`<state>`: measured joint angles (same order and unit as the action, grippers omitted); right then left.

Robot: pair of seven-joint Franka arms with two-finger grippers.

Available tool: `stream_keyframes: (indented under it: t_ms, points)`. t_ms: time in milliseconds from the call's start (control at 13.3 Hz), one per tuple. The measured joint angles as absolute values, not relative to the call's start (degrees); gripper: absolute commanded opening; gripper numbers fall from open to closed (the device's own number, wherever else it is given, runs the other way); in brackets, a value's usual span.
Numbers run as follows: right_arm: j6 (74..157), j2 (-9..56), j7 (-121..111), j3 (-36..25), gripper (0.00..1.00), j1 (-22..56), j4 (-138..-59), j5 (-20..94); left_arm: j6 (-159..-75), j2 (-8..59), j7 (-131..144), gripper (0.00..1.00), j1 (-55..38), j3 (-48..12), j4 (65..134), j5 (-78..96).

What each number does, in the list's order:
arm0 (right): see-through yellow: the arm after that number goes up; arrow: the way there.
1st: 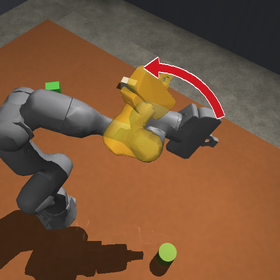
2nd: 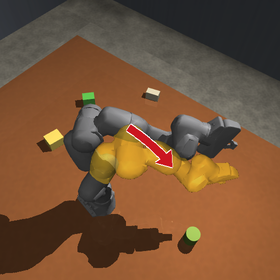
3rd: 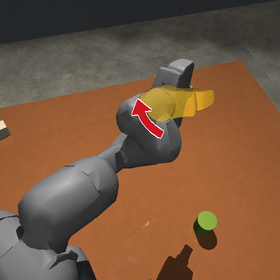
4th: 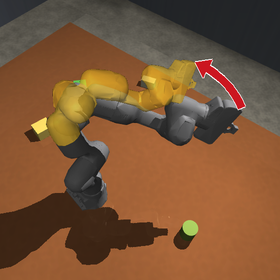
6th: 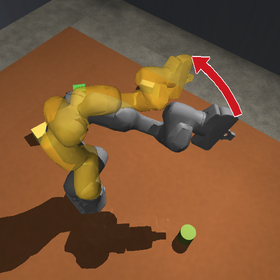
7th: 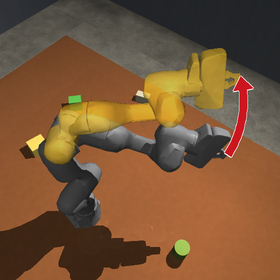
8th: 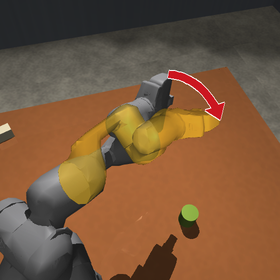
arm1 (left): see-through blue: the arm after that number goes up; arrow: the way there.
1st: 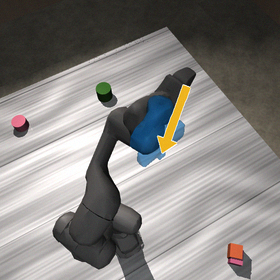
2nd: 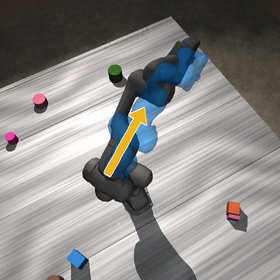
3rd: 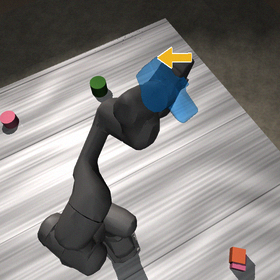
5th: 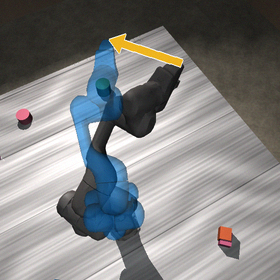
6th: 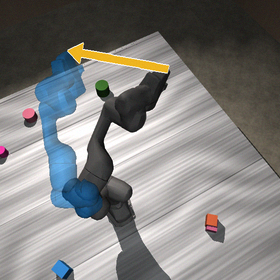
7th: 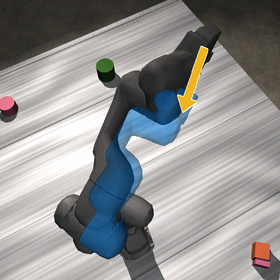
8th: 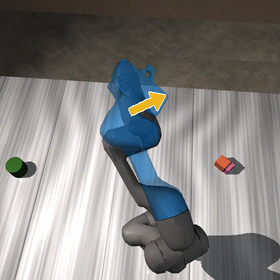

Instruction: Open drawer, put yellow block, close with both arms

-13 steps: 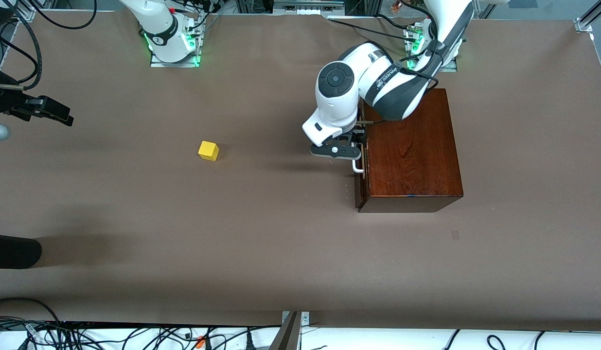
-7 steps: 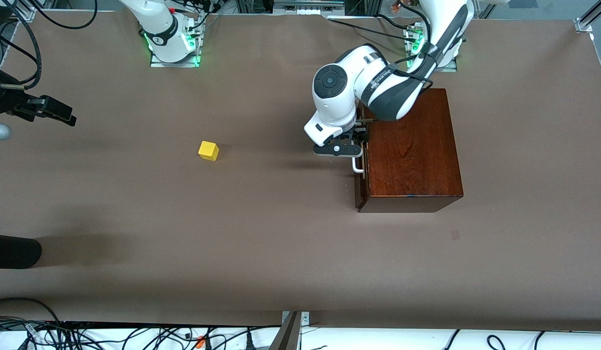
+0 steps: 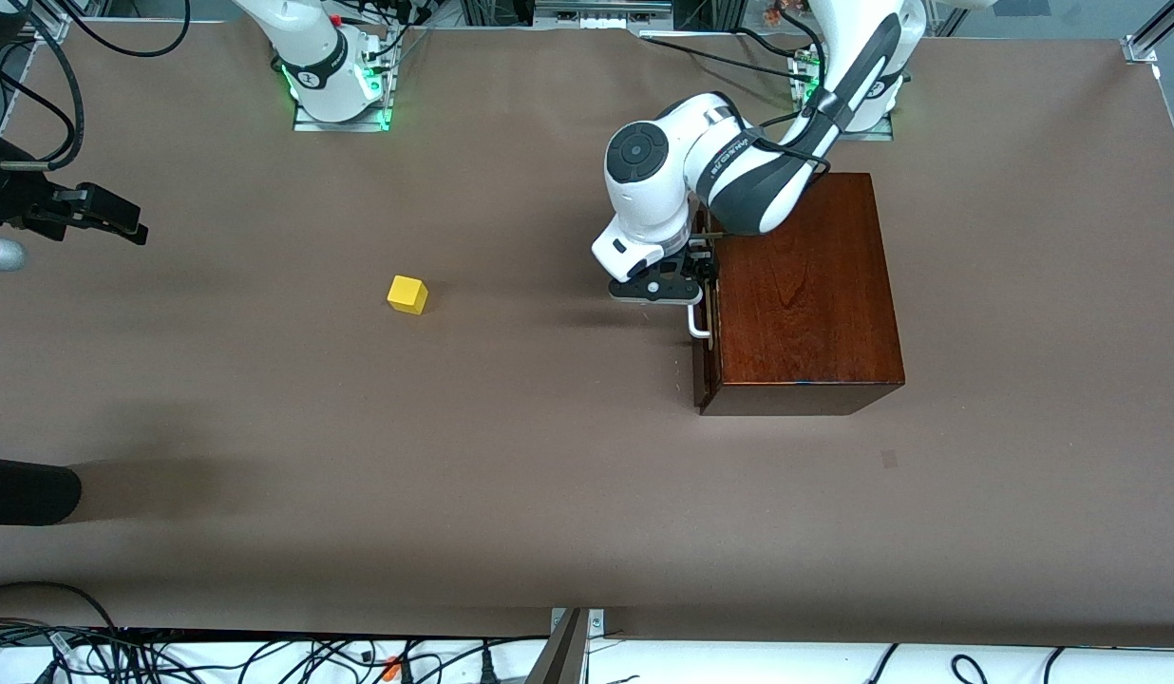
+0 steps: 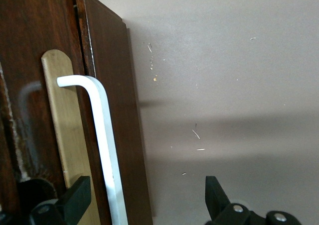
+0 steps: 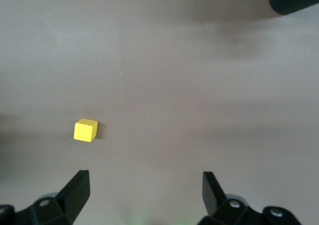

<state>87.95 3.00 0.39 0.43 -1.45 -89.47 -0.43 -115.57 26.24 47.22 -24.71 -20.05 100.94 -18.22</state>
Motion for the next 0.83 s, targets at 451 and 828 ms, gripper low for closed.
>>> stream_keyframes:
  t_ms: [451, 828]
  points:
    - [88.02, 3.00, -0.26, 0.43, 1.00, -1.48, -89.47, -0.44, -117.12, 27.03, 48.75, 1.00, -25.37, -20.16, 102.30, -18.22]
    - [87.99, 3.00, -0.39, 0.43, 1.00, -1.49, -89.47, -0.47, -117.46, 27.74, 49.02, 1.00, -25.41, -20.12, 102.69, -18.22]
